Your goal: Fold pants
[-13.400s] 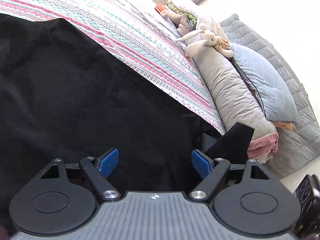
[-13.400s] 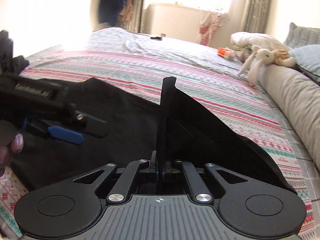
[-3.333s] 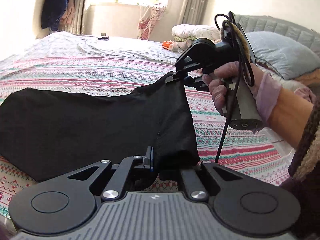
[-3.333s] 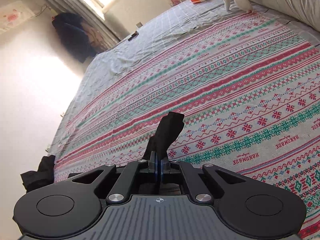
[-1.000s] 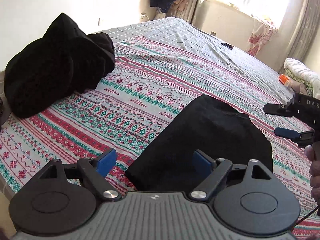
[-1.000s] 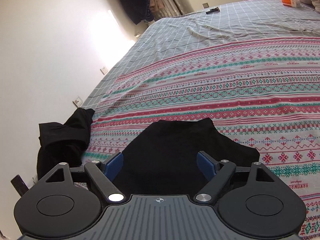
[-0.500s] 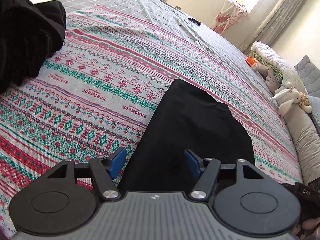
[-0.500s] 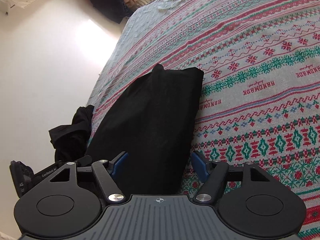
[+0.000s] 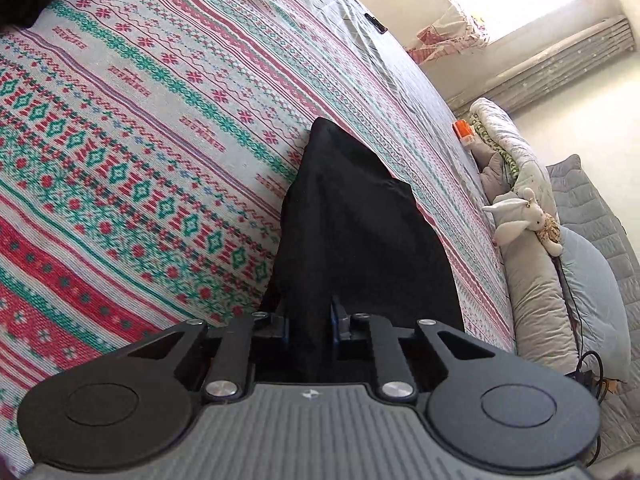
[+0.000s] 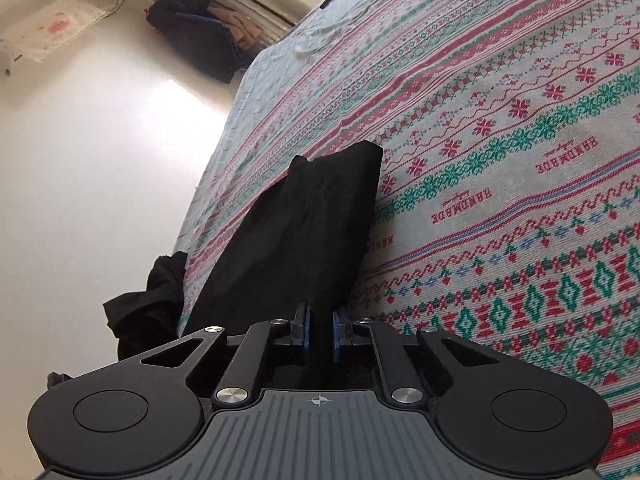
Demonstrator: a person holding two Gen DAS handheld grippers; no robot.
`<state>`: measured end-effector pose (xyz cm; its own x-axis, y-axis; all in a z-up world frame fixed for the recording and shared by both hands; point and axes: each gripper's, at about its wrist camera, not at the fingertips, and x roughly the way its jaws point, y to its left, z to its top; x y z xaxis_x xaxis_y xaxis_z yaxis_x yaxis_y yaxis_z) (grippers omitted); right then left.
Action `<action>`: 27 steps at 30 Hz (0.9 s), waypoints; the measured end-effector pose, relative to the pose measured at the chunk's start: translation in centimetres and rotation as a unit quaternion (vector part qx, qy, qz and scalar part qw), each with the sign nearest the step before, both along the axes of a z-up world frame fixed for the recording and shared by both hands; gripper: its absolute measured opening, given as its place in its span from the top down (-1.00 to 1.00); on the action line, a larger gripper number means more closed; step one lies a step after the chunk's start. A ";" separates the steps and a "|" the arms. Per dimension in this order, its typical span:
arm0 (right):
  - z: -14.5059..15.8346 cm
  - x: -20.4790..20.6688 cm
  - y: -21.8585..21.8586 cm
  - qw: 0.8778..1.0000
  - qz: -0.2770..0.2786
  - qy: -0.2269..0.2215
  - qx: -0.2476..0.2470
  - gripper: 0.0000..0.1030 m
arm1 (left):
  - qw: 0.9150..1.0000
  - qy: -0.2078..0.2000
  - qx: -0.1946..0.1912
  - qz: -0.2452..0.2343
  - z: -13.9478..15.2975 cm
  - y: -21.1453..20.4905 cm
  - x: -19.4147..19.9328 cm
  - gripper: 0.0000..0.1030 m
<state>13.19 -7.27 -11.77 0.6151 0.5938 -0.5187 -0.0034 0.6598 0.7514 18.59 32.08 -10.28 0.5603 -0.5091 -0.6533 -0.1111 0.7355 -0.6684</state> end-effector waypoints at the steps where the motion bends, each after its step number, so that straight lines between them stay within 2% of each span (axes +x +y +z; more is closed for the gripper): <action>1: 0.4 0.1 -0.9 1.000 -0.002 -0.002 -0.009 0.80 | 1.000 0.002 -0.004 -0.008 0.0 -1.3 0.2 0.16; 6: 2.5 0.3 -6.9 0.998 -0.031 -0.016 -0.050 0.80 | 0.999 -0.004 -0.001 -0.053 -0.2 -8.8 1.6 0.18; 12: 3.2 1.0 -12.1 0.993 -0.073 -0.028 -0.086 0.80 | 0.994 -0.032 0.025 -0.099 -0.1 -16.2 4.2 0.18; 15: 2.4 1.1 -13.7 0.992 -0.089 -0.030 -0.090 0.80 | 0.994 -0.038 0.030 -0.095 -0.6 -17.8 5.0 0.18; 19: 0.6 1.0 -13.7 0.990 -0.090 -0.017 -0.103 0.78 | 0.996 -0.033 0.039 -0.079 -1.0 -18.0 5.1 0.13; 21: 0.0 0.8 -13.5 0.990 -0.091 -0.011 -0.111 0.66 | 0.995 -0.035 0.063 -0.075 -0.7 -17.4 4.3 -0.11; 22: 0.1 0.7 -13.4 0.989 -0.094 -0.008 -0.115 0.64 | 0.994 -0.035 0.075 -0.071 -0.5 -17.6 4.2 -0.17; 25: 1.7 0.1 -13.0 0.986 -0.088 0.003 -0.140 0.46 | 0.989 -0.038 0.130 -0.060 1.2 -18.3 3.5 -0.45; 26: 2.8 -0.5 -13.0 0.985 -0.083 0.000 -0.154 0.27 | 0.985 -0.047 0.153 -0.059 2.0 -18.7 3.2 -0.61; 27: 3.7 -1.1 -12.9 0.983 -0.081 -0.006 -0.166 -0.05 | 0.980 -0.058 0.180 -0.054 2.9 -19.3 2.8 -0.78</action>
<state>12.08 -20.17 -8.06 0.6947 0.2864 -0.6598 0.1150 0.8613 0.4950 21.37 12.79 -7.38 0.5969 -0.3178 -0.7367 0.0420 0.9293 -0.3669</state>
